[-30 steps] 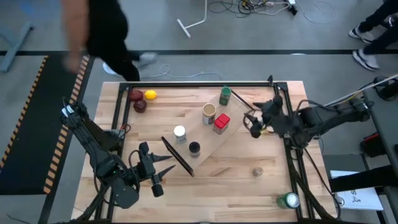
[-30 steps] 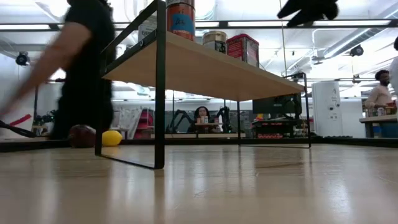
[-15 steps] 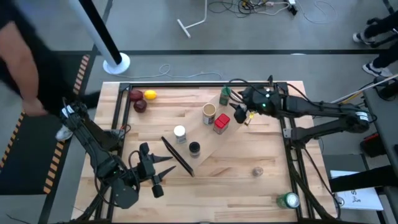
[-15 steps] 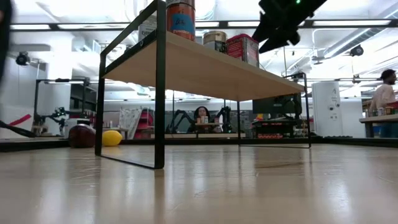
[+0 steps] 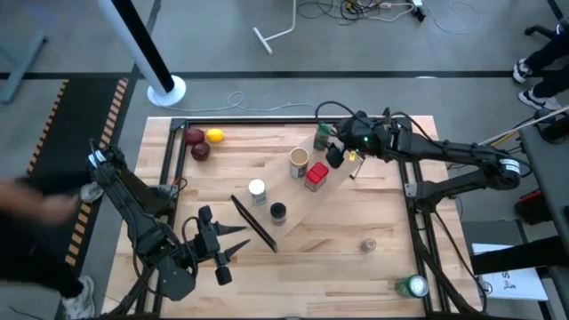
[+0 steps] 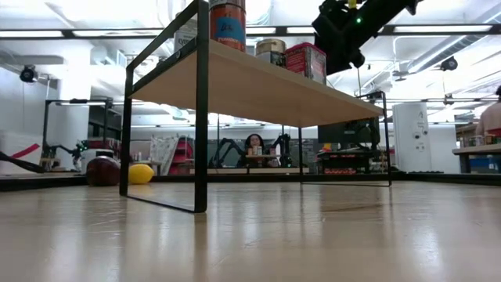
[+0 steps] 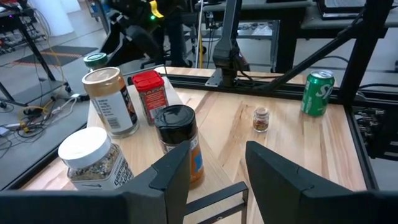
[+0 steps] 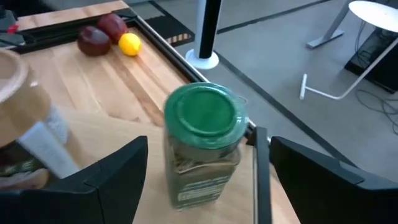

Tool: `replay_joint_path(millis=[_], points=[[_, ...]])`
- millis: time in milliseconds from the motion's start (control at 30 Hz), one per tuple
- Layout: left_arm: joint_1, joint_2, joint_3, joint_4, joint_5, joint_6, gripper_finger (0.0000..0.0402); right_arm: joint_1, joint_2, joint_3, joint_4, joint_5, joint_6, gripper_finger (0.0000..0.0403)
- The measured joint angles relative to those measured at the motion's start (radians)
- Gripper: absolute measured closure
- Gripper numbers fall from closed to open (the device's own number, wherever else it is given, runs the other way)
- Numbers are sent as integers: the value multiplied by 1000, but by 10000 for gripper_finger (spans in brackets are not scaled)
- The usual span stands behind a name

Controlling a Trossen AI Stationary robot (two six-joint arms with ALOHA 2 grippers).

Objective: Shelf spices
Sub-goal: Remove the green seasoning bottle from the shelf

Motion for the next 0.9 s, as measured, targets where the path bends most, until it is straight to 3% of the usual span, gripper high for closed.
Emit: replay_joint_path(millis=[433, 667, 900], points=[[0, 0, 0, -1, 1, 0, 260, -99, 78, -1, 114, -171, -26, 91], [0, -1, 0, -8, 2, 0, 260, -115, 151, -1, 209, -186, -52, 95], [0, -1, -2, -15, 2, 0, 260, -115, 191, -1, 248, -184, -78, 145]])
